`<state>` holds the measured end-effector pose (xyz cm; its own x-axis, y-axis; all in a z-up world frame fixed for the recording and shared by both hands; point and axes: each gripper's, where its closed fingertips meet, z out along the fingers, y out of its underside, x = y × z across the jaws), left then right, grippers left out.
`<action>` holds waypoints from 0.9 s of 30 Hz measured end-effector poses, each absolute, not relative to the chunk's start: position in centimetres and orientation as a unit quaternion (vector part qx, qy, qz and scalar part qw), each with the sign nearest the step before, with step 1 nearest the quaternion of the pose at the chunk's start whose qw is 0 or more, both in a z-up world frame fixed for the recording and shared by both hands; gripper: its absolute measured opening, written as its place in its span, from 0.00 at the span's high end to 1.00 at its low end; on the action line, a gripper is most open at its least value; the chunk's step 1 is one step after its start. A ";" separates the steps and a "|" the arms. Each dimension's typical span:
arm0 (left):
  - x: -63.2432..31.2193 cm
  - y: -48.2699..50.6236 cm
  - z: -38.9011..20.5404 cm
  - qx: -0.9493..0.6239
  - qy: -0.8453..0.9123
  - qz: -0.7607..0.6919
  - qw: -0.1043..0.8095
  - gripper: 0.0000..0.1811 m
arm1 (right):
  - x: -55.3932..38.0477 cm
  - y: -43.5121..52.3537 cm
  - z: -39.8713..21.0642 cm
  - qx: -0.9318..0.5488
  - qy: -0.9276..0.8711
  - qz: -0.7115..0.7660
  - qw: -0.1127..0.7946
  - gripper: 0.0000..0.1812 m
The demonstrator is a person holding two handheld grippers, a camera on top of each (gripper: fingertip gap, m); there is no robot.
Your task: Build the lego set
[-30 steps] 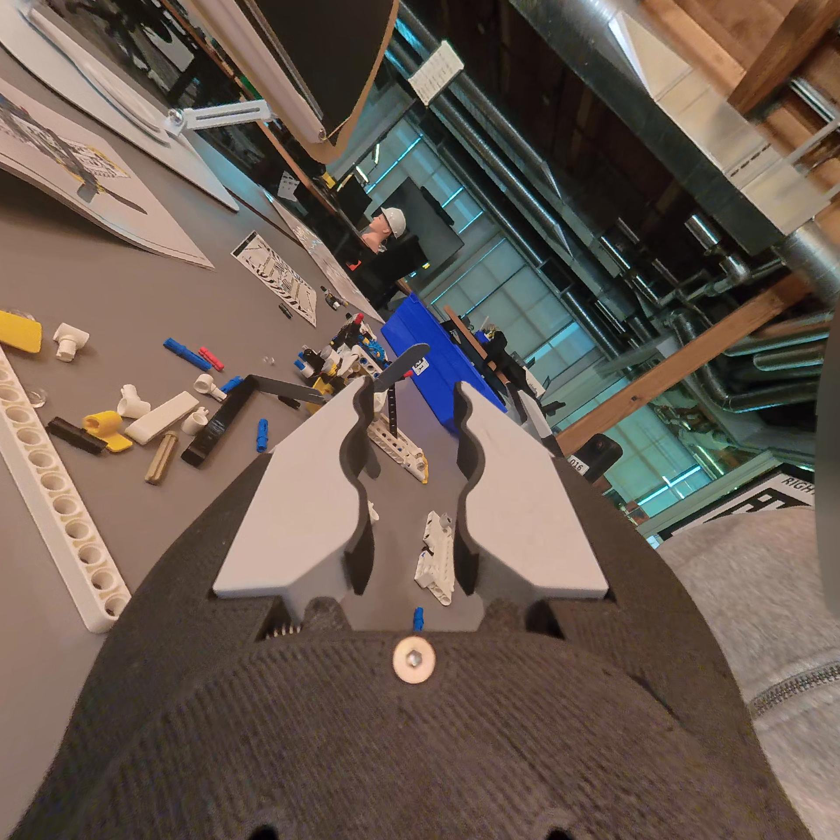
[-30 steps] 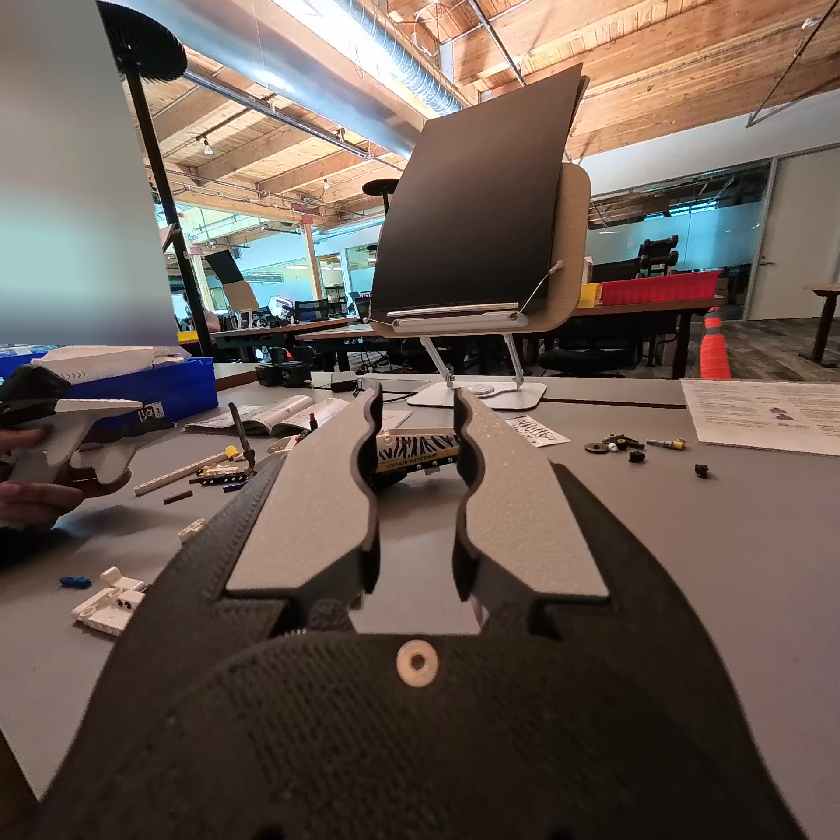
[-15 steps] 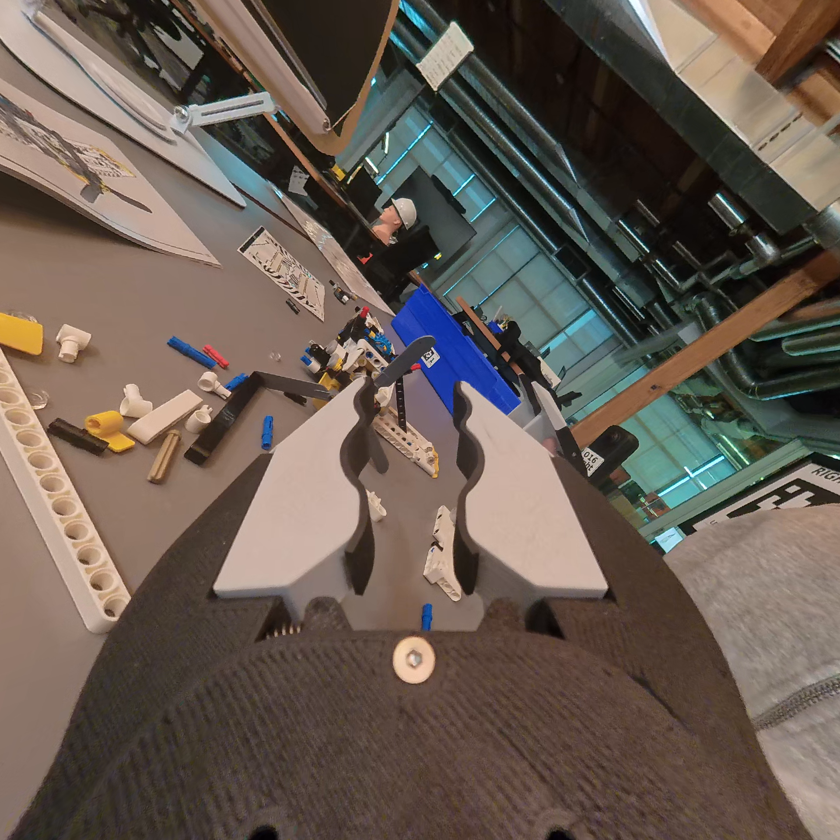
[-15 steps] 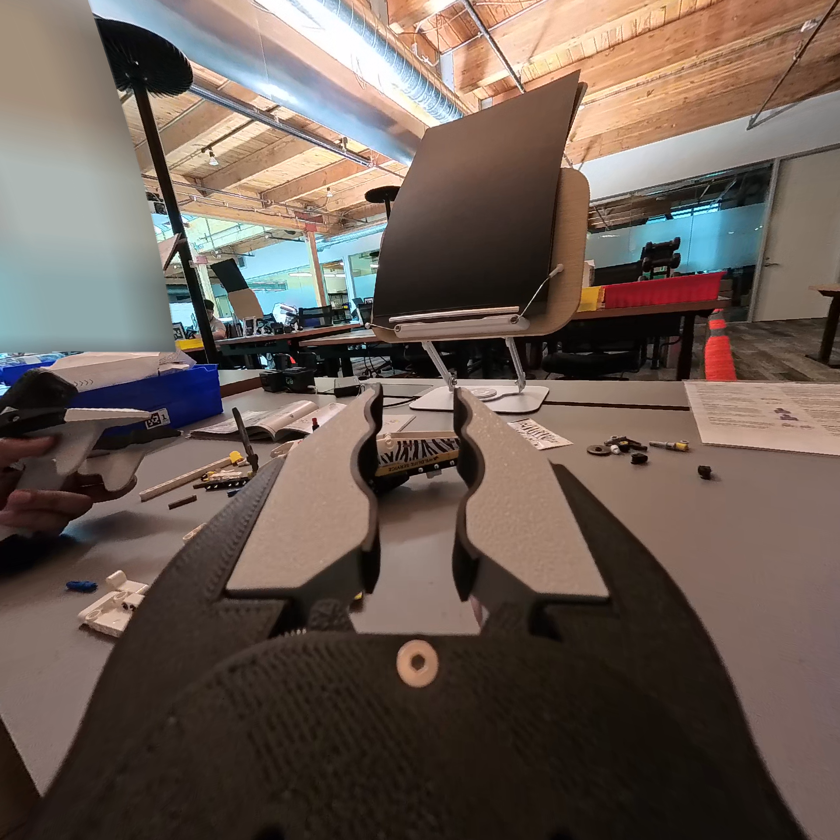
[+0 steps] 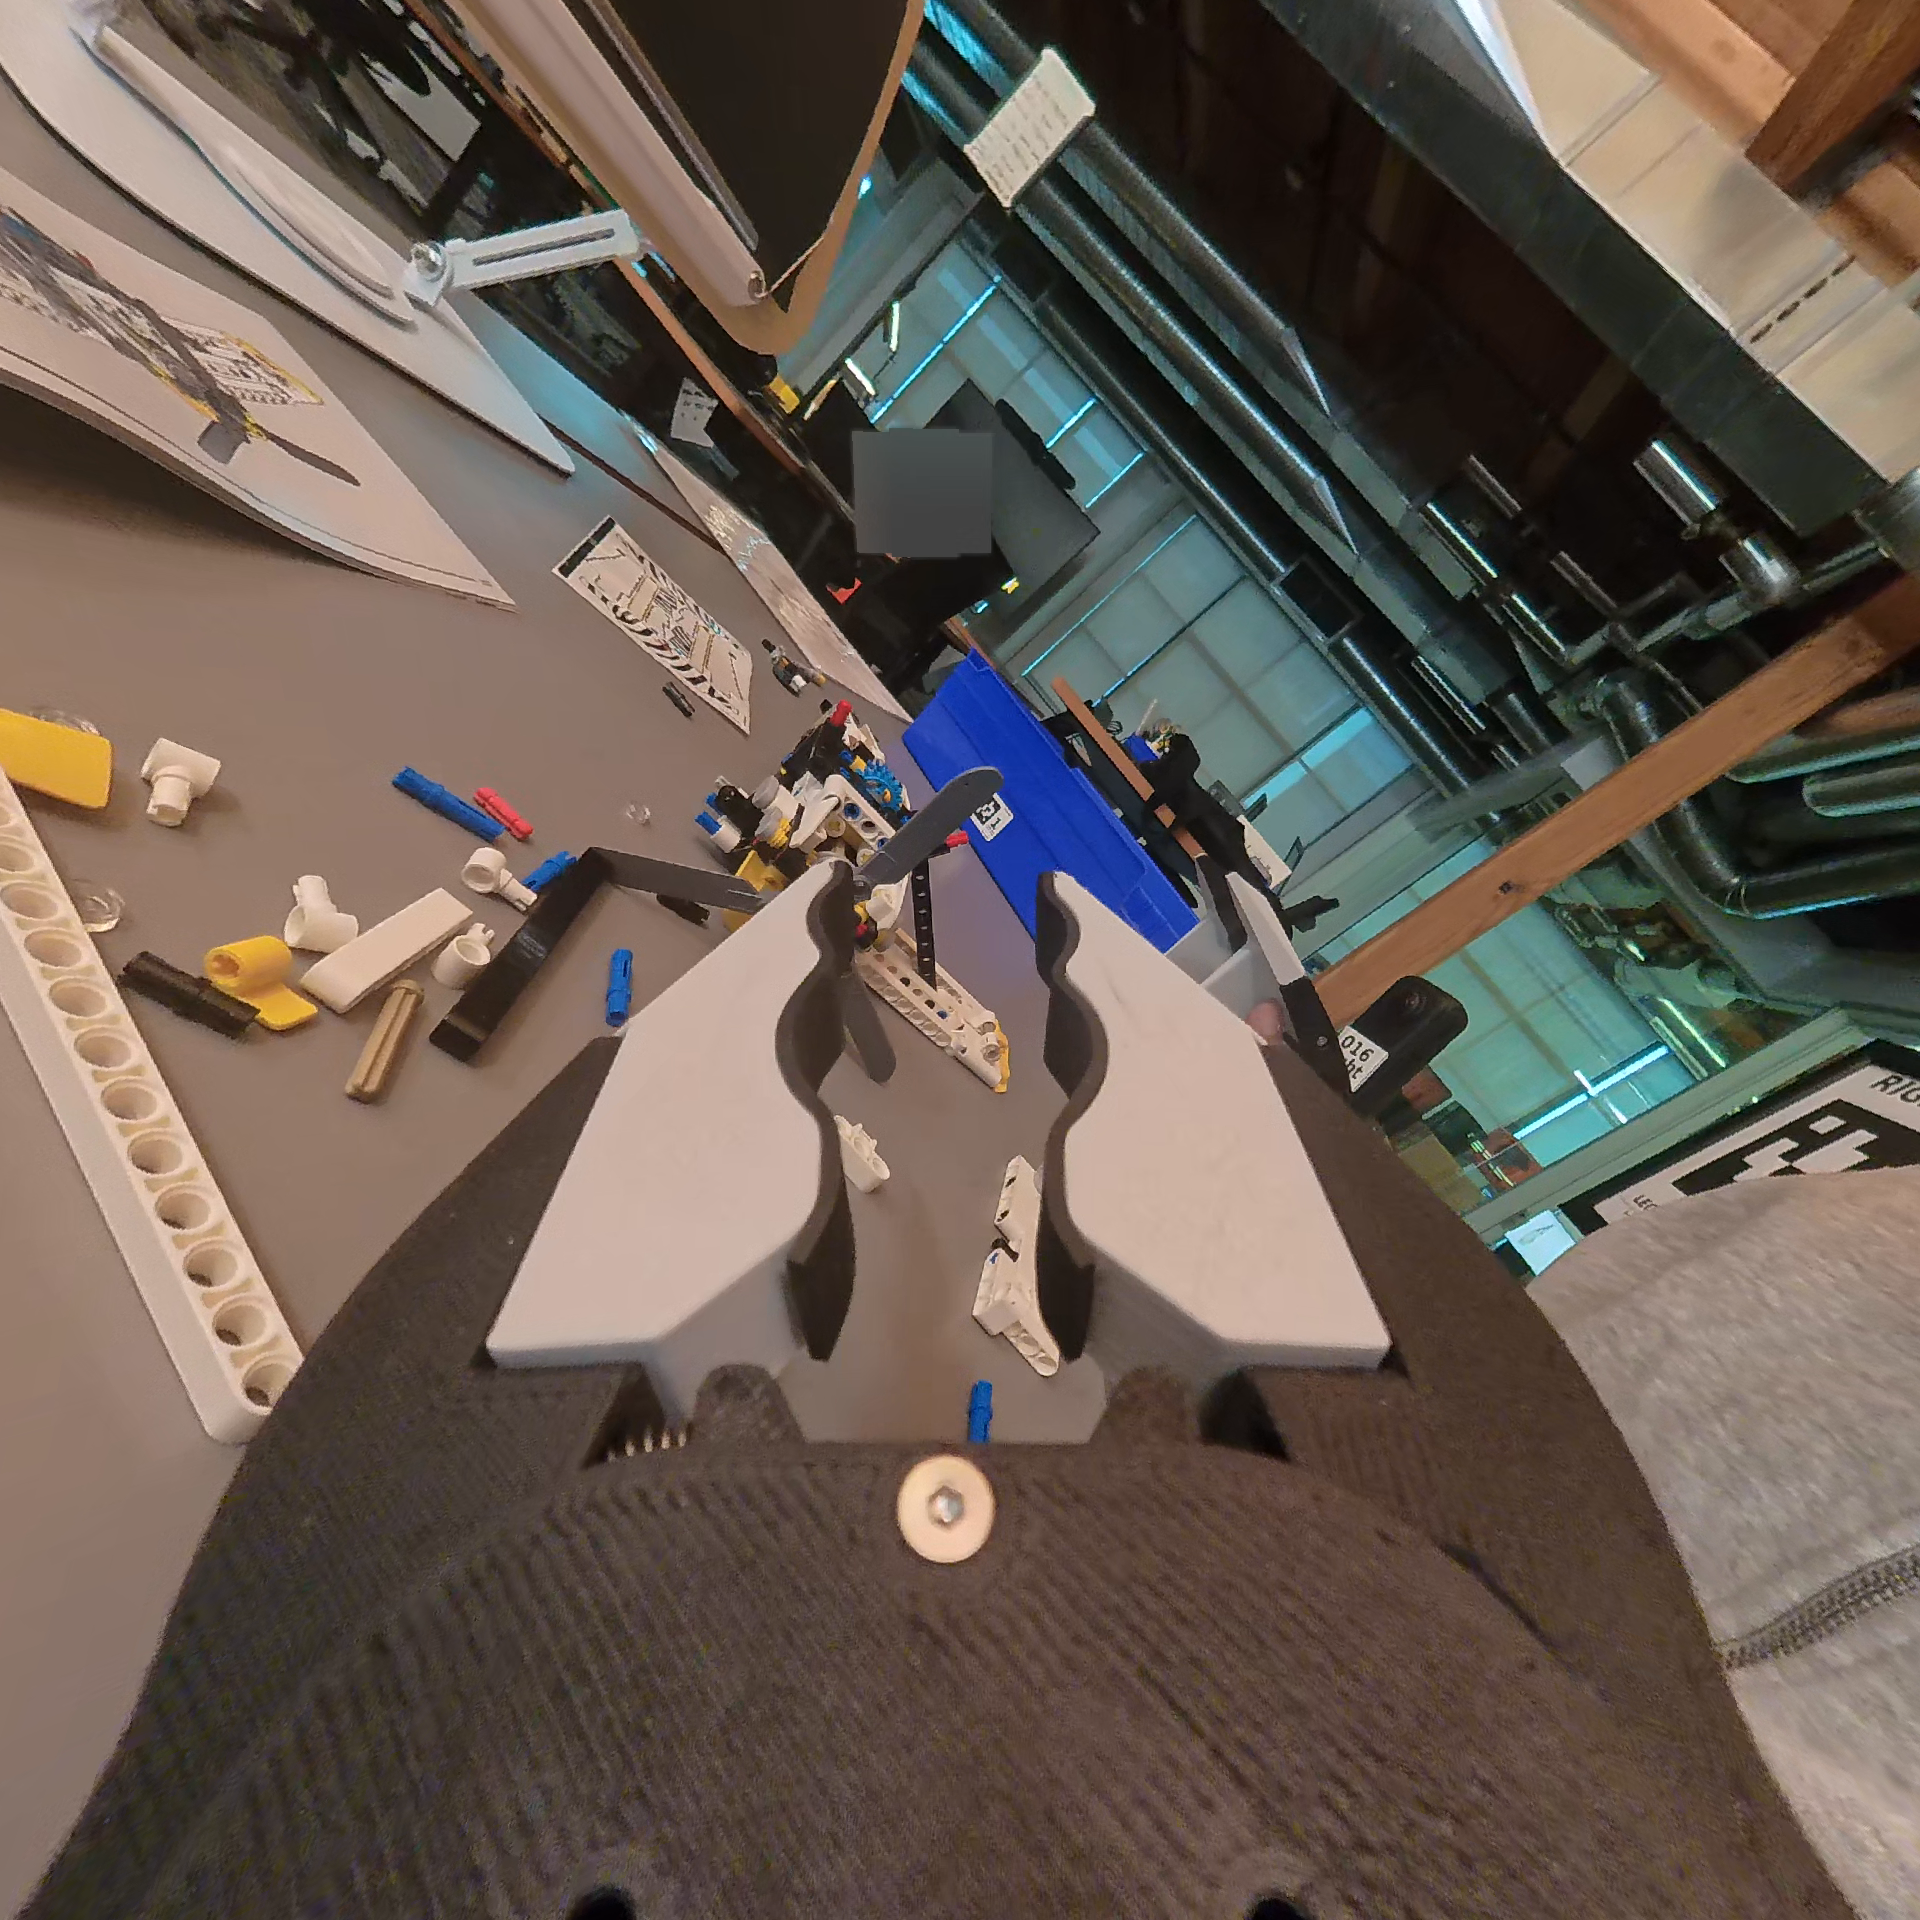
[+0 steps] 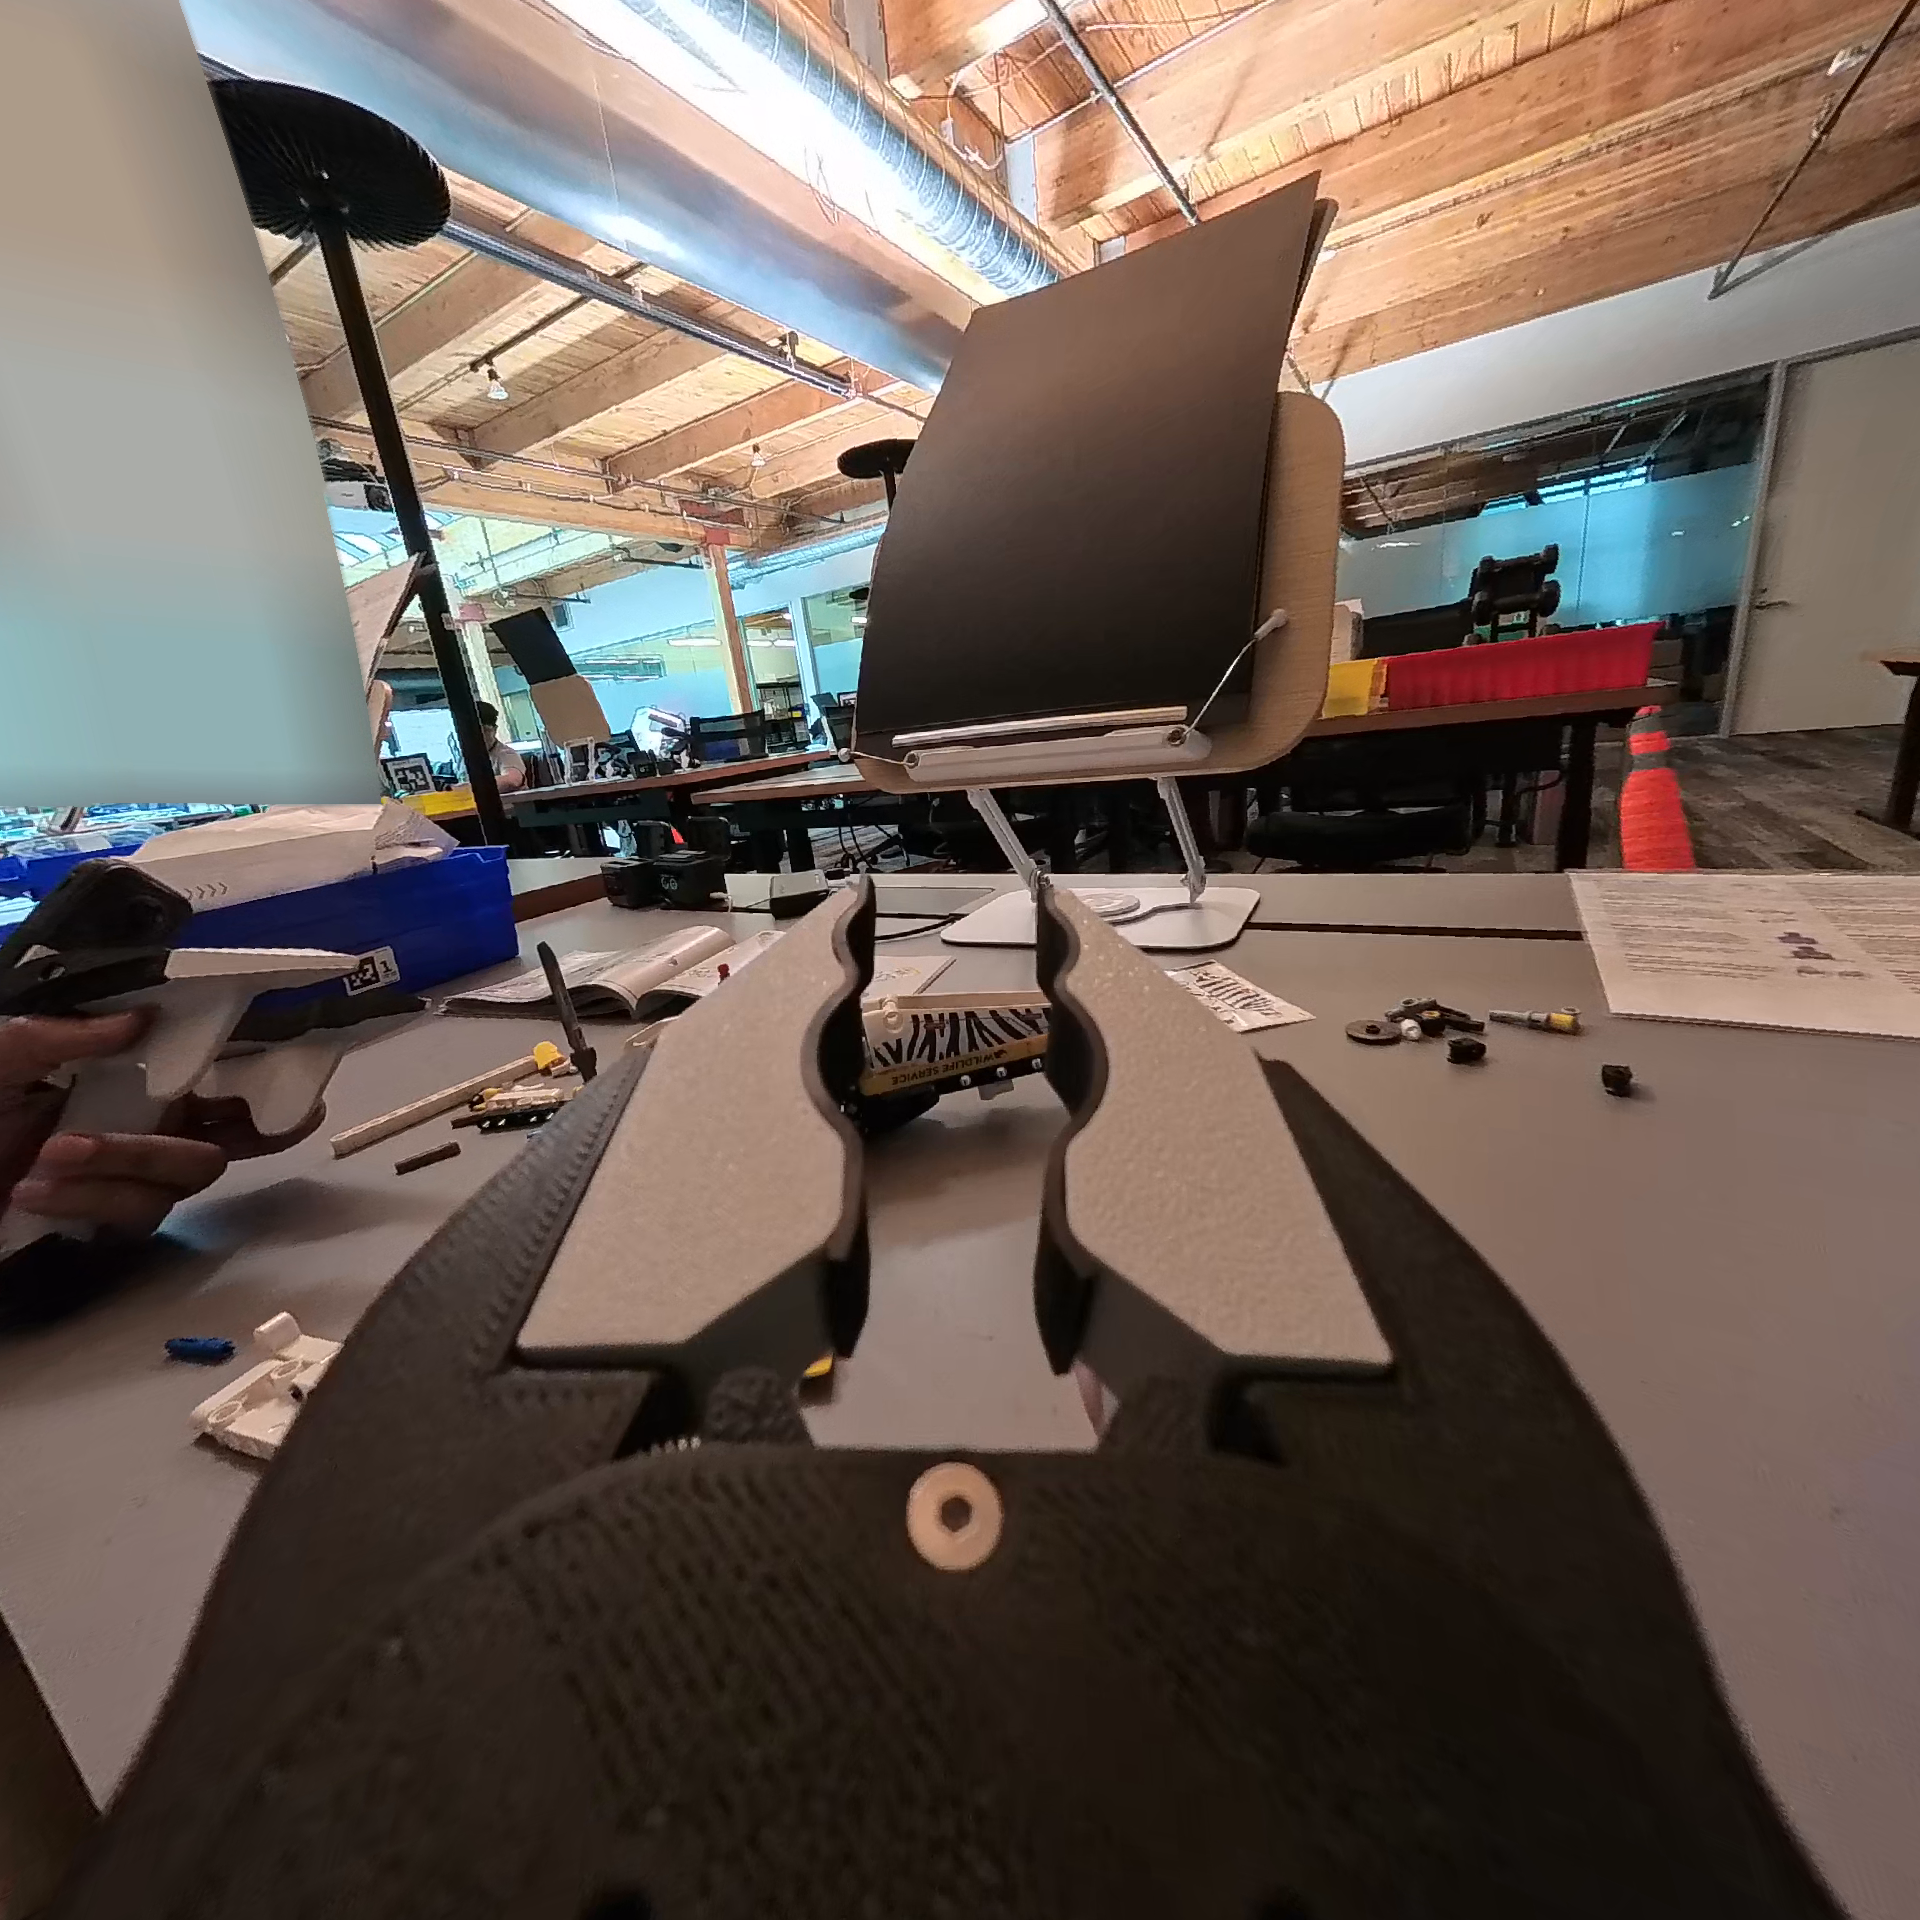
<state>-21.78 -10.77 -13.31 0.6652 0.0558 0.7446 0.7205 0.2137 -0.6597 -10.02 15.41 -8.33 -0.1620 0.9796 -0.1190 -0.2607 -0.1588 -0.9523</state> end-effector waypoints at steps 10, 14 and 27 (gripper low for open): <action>-21.8 -10.8 -13.3 -0.581 -0.334 -0.236 0.704 0.82 | -10.0 15.4 -8.3 -0.422 -0.424 0.632 0.492 0.84; -21.8 -10.8 -13.3 -0.580 -0.334 -0.236 0.704 0.82 | -10.0 15.4 -8.3 -0.422 -0.424 0.633 0.491 0.84; -22.7 -10.2 -15.3 -0.641 -0.372 -0.147 0.656 0.91 | -9.4 15.5 -7.7 -0.408 -0.409 0.649 0.495 0.85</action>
